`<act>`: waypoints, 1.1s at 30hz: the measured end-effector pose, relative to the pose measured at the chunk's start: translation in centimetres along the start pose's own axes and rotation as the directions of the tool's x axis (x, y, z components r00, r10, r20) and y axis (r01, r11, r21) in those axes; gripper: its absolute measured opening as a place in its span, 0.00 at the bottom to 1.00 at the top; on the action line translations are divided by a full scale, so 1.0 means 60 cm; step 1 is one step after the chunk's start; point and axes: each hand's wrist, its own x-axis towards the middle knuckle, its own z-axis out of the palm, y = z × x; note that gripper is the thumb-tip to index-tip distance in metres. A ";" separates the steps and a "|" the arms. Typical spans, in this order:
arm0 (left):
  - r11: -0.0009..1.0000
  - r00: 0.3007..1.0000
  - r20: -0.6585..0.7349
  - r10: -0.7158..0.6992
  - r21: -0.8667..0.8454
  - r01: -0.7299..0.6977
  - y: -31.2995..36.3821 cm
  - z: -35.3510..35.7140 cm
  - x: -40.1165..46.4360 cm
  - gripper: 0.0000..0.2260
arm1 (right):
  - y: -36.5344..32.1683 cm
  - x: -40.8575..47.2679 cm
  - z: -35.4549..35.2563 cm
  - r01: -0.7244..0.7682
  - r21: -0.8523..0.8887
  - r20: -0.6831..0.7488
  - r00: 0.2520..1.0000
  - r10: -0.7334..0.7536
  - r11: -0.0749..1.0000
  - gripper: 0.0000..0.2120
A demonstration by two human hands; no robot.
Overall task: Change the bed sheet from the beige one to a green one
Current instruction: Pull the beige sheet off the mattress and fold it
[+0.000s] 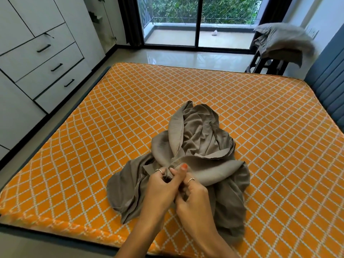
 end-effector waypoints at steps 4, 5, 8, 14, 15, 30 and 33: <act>0.992 0.998 -0.032 -0.058 -0.113 0.054 0.000 0.011 0.000 0.20 | 0.008 -0.008 -0.020 0.007 0.052 0.078 0.997 -0.011 0.999 0.27; 0.992 0.998 -0.027 -0.061 -0.115 0.058 -0.001 0.010 0.000 0.18 | 0.010 -0.009 -0.026 0.003 0.076 0.101 0.995 -0.011 0.997 0.27; 0.985 0.995 -0.038 -0.093 -0.147 0.086 -0.005 0.006 0.004 0.10 | 0.007 -0.006 -0.045 -0.044 0.186 0.161 0.987 0.014 0.982 0.25; 0.997 0.996 -0.085 -0.024 -0.071 0.017 -0.002 -0.002 0.010 0.07 | -0.001 0.025 -0.069 -0.089 0.231 0.308 0.951 0.014 0.969 0.18; 1.000 0.997 -0.073 0.027 0.015 -0.026 0.001 -0.006 0.012 0.07 | 0.000 0.030 -0.072 -0.076 0.237 0.304 0.953 0.000 0.969 0.16; 0.506 0.908 0.351 0.230 0.754 -0.420 0.128 -0.177 0.002 0.06 | 0.204 0.283 -0.129 0.241 -0.841 0.392 0.888 0.239 0.485 0.10; 0.445 0.886 0.359 0.293 0.769 -0.459 0.155 -0.221 -0.016 0.11 | 0.204 0.304 -0.129 0.333 -0.826 0.479 0.841 0.253 0.455 0.10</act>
